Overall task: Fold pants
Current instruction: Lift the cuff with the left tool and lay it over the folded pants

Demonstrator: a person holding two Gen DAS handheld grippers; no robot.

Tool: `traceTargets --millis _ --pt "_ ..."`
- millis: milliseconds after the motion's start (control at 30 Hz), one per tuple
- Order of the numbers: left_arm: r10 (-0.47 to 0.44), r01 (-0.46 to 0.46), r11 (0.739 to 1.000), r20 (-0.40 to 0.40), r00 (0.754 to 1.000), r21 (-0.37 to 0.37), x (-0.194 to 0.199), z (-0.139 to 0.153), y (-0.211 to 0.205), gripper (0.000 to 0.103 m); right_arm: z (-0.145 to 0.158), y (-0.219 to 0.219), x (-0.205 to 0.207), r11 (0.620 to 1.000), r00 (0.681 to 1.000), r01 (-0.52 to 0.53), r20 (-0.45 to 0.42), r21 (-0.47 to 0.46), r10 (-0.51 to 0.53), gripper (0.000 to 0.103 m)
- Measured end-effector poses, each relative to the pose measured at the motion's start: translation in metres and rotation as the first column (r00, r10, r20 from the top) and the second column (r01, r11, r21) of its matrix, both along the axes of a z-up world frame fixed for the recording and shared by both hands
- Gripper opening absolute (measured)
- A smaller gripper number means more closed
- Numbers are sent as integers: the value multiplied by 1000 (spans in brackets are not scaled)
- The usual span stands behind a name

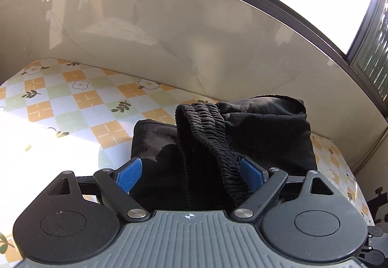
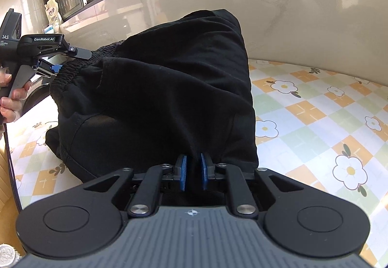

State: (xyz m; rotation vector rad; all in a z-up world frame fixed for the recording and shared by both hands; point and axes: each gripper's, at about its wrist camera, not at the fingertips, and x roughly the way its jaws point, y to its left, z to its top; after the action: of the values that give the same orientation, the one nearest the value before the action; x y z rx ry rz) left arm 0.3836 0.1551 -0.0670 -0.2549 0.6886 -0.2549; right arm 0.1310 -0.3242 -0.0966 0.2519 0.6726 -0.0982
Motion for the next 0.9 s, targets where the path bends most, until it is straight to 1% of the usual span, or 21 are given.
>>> traceTargets --millis 100,167,267,300,367,433,500,533,567,633,667,700,733,767,800,900 --pt "-11 12 1000 7 1000 -27 -16 -1 7 89 1 1 -1 1000 1000 5 -5 2 -5 14" --pt "-44 44 998 2 999 -53 -27 -4 7 89 1 0 -1 1000 1000 10 -8 6 -10 14" --pt "-118 118 989 3 993 -87 -38 -10 -2 89 2 1 -1 1000 1000 19 -10 3 -19 14" --pt "-136 136 987 6 991 -84 -41 -11 -6 89 2 2 -1 1000 1000 21 -10 3 -21 14" --pt "-174 173 984 0 985 -50 -44 -18 -19 89 2 4 0 1000 1000 26 -13 -1 -26 14" --pt "-174 174 984 -30 984 -28 -46 -28 -27 88 3 7 0 1000 1000 26 -16 -9 -26 14" --pt "-174 173 985 -42 984 -31 -49 -38 -30 65 5 8 -2 1000 1000 17 -17 -7 -17 14" --pt "-166 166 986 -36 985 -2 -52 -40 -30 43 6 10 -3 1000 1000 7 -24 -4 -7 14" --pt "-168 168 986 -37 985 -5 -55 -41 -28 43 6 12 -5 1000 999 -6 -35 -8 6 12" --pt "-170 167 985 -58 984 -50 -56 -44 -17 42 4 16 -7 1000 998 -26 -60 -16 25 10" --pt "-179 177 983 -57 982 -41 -58 -46 -13 42 1 16 -8 1000 997 -26 -68 -15 25 9" --pt "-186 186 982 -55 981 -17 -58 -47 -10 41 -1 17 -8 1000 997 -25 -70 -13 24 9" --pt "-178 178 984 -66 982 -7 -58 -53 -8 41 -4 15 -10 1000 998 -18 -66 -3 18 9" --pt "-173 171 985 -85 981 -27 -56 -60 -6 40 -5 14 -11 1000 998 -11 -63 9 11 9" --pt "-163 161 986 -86 983 -39 -56 -64 -4 40 -4 13 -13 1000 998 -2 -59 19 4 9" --pt "-141 139 990 -71 987 -35 -55 -69 -3 44 4 7 -21 999 999 37 -30 28 -36 10"
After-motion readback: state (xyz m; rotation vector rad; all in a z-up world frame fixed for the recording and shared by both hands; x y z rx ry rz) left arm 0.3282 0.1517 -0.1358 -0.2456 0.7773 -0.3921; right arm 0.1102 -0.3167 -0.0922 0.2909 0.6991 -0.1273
